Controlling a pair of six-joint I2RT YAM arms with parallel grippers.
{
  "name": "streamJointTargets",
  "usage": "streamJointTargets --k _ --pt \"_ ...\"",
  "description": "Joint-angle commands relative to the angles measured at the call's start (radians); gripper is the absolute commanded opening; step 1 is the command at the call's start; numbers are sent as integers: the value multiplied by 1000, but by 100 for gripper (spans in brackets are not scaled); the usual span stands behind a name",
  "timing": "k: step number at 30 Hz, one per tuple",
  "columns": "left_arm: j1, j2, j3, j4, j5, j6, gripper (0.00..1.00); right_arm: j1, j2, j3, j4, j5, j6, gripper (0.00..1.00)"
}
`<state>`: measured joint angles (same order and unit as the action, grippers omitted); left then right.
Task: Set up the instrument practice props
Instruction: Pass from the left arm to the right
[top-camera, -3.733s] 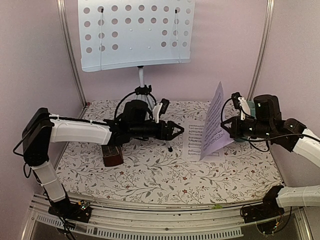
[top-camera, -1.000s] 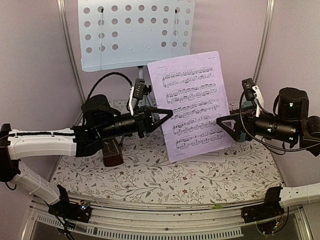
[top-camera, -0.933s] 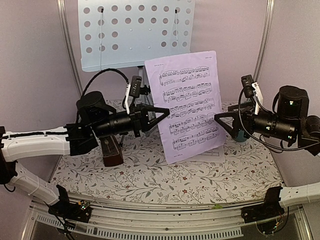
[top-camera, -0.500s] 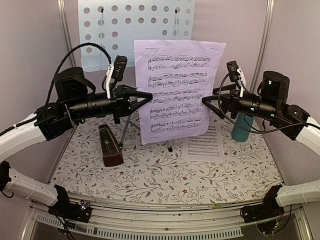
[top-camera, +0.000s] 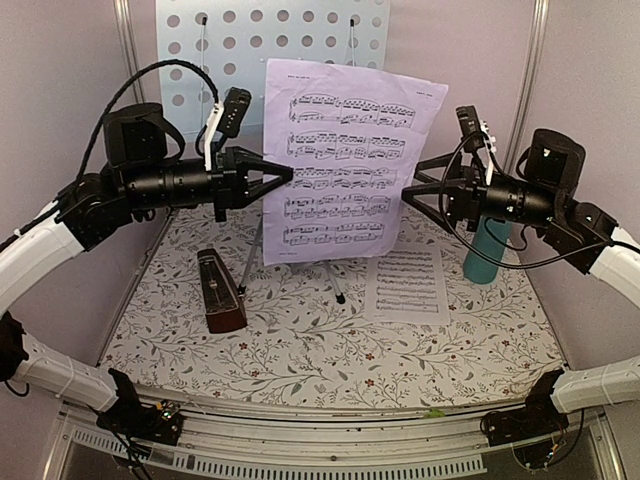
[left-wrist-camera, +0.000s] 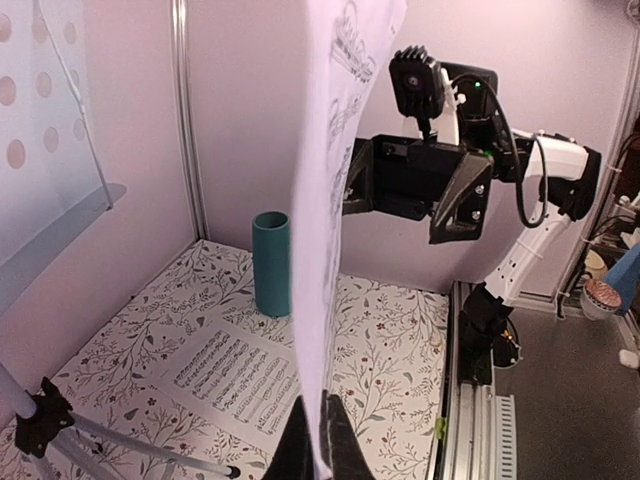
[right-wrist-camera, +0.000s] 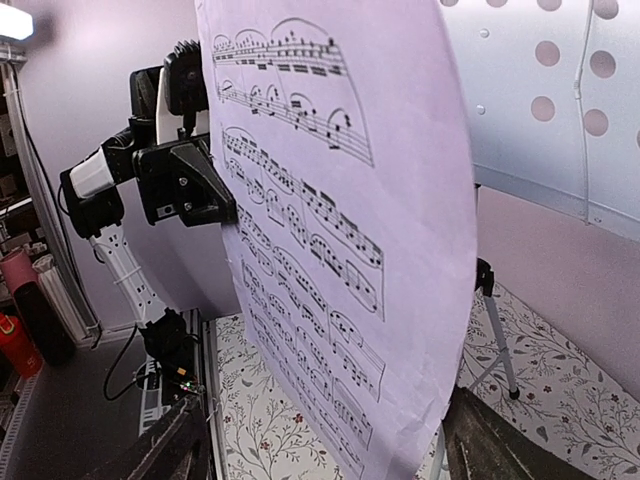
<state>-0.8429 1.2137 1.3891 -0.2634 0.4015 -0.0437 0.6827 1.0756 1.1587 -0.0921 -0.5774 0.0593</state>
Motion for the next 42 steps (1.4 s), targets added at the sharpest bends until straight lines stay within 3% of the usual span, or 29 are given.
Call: streamJointTargets --k 1,25,28,34,35,39,42 --pt "22 11 44 -67 73 11 0 -8 14 42 45 -29 -8 81" --pt "117 -5 50 -34 253 -76 0 -16 146 81 284 -279 152 39" --pt "124 -4 55 -36 251 -80 0 -17 160 99 316 -281 189 31" --pt "127 1 63 -39 199 -89 0 -17 193 151 333 -244 255 0" --pt "127 0 65 -39 183 -92 0 -17 198 164 333 -235 264 0" --pt "127 -18 67 -32 90 -106 18 -18 242 234 309 -175 288 0" --pt "127 -47 66 -24 -14 -111 41 -18 286 325 293 -138 296 0"
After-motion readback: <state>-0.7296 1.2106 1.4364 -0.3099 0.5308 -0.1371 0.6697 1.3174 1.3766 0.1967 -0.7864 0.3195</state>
